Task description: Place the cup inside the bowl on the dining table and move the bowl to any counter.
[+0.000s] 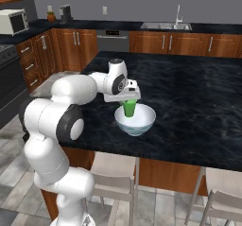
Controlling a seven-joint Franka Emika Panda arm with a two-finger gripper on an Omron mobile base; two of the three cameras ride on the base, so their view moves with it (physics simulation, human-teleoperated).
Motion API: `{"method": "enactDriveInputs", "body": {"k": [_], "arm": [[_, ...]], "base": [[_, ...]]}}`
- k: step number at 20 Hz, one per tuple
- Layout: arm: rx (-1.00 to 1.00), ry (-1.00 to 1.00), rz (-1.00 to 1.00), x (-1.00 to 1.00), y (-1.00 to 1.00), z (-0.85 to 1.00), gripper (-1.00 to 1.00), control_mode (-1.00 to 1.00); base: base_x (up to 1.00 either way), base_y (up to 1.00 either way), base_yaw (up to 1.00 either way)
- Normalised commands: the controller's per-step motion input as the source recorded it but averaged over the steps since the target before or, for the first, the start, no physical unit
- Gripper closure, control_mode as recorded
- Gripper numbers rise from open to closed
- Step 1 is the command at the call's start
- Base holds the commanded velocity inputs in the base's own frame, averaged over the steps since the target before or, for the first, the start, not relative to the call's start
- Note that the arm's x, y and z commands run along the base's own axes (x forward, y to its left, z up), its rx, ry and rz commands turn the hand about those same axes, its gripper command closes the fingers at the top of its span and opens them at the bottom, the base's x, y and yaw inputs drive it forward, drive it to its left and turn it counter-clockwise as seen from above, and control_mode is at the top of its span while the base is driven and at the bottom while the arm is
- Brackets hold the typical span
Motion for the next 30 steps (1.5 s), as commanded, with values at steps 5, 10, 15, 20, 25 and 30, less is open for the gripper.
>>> {"method": "enactDriveInputs", "body": {"k": [5, 10, 15, 20, 25, 30], "arm": [[0.00, 0.00, 0.00, 0.00, -0.18, -0.22, 1.00, -1.00], [0.00, 0.00, 0.00, 0.00, -0.14, -0.20, 1.00, -1.00], [0.00, 0.00, 0.00, 0.00, -0.01, -0.20, 1.00, -1.00], [0.00, 0.00, 0.00, 0.00, 0.00, -0.27, 1.00, -1.00], [0.00, 0.00, 0.00, 0.00, 0.00, -0.16, 1.00, -1.00], [0.00, 0.00, 0.00, 0.00, 0.00, -0.06, 1.00, -1.00]], "base": [[0.00, 0.00, 0.00], [0.00, 0.00, 0.00], [0.00, 0.00, 0.00], [0.00, 0.00, 0.00], [0.00, 0.00, 0.00], [0.00, 0.00, 0.00]]}}
